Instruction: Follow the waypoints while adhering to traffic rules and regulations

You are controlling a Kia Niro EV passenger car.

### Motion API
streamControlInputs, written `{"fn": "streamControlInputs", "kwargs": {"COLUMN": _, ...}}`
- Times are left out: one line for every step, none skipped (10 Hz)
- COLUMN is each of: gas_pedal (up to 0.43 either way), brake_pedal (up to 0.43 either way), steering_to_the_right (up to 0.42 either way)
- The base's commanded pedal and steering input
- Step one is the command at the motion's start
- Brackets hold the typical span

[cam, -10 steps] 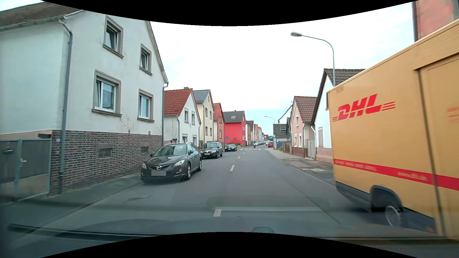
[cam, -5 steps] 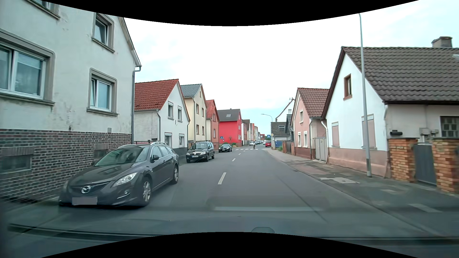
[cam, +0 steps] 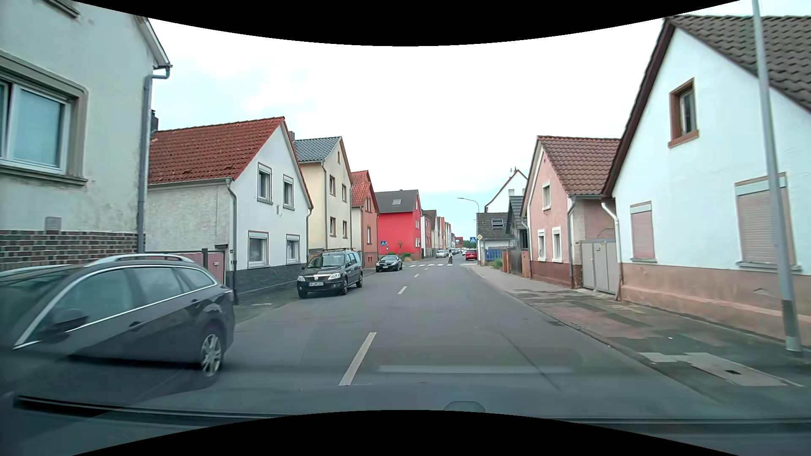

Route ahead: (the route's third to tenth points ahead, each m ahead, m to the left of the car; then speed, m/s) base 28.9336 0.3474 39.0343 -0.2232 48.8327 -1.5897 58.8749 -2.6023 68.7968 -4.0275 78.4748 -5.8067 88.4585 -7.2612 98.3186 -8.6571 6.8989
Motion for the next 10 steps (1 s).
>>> {"fn": "streamControlInputs", "kwargs": {"gas_pedal": 0.0, "brake_pedal": 0.0, "steering_to_the_right": 0.011}}
{"fn": "streamControlInputs", "kwargs": {"gas_pedal": 0.0, "brake_pedal": 0.0, "steering_to_the_right": 0.011}}
{"fn": "streamControlInputs", "kwargs": {"gas_pedal": 0.0, "brake_pedal": 0.0, "steering_to_the_right": 0.009}}
{"fn": "streamControlInputs", "kwargs": {"gas_pedal": 0.0, "brake_pedal": 0.0, "steering_to_the_right": 0.008}}
{"fn": "streamControlInputs", "kwargs": {"gas_pedal": 0.0, "brake_pedal": 0.0, "steering_to_the_right": 0.008}}
{"fn": "streamControlInputs", "kwargs": {"gas_pedal": 0.0, "brake_pedal": 0.0, "steering_to_the_right": 0.006}}
{"fn": "streamControlInputs", "kwargs": {"gas_pedal": 0.0, "brake_pedal": 0.0, "steering_to_the_right": 0.004}}
{"fn": "streamControlInputs", "kwargs": {"gas_pedal": 0.0, "brake_pedal": 0.0, "steering_to_the_right": 0.004}}
{"fn": "streamControlInputs", "kwargs": {"gas_pedal": 0.0, "brake_pedal": 0.0, "steering_to_the_right": 0.002}}
{"fn": "streamControlInputs", "kwargs": {"gas_pedal": 0.0, "brake_pedal": 0.0, "steering_to_the_right": 0.0}}
